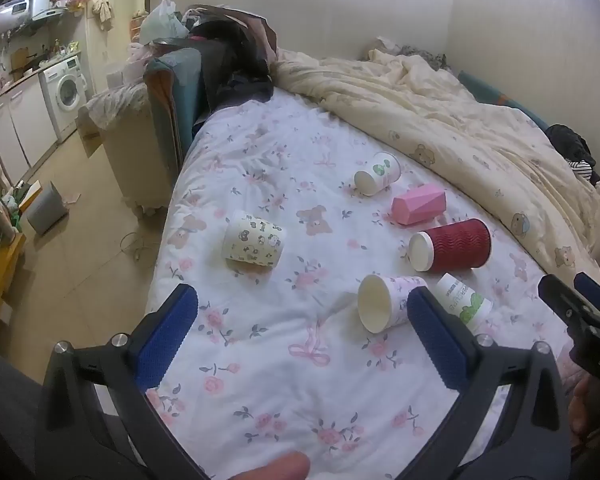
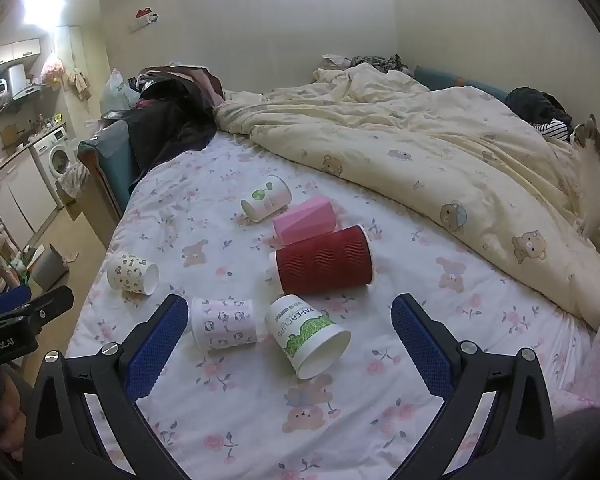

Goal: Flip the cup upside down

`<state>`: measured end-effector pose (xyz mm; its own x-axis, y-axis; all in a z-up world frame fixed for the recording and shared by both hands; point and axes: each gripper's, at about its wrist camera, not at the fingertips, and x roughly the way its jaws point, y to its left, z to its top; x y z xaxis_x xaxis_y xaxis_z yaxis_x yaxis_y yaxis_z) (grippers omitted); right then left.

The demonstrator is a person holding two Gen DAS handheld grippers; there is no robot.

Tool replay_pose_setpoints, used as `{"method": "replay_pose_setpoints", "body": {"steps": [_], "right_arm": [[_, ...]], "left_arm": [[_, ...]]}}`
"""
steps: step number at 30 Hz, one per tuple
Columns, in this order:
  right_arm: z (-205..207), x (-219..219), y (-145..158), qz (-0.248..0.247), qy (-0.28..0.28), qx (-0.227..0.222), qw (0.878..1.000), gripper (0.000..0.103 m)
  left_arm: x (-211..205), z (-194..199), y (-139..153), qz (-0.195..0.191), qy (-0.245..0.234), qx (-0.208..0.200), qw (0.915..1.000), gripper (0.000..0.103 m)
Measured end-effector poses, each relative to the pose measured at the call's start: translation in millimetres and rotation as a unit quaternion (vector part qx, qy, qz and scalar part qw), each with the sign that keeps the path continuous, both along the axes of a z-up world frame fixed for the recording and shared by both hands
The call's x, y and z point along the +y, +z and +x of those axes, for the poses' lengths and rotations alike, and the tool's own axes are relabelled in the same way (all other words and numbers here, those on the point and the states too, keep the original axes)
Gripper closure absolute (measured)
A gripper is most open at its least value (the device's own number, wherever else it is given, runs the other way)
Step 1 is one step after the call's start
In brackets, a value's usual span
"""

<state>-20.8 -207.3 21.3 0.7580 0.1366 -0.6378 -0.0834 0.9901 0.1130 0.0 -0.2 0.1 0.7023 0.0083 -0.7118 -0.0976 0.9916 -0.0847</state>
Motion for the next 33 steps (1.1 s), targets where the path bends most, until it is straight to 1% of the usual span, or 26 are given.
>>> {"method": "replay_pose_setpoints", "body": {"steps": [33], "right_arm": [[0.5, 2.5, -0.4, -0.001, 0.000, 0.000, 1.000, 0.000]], "left_arm": [[0.2, -0.2, 0.0, -0.002, 0.001, -0.003, 1.0000, 0.000]]}}
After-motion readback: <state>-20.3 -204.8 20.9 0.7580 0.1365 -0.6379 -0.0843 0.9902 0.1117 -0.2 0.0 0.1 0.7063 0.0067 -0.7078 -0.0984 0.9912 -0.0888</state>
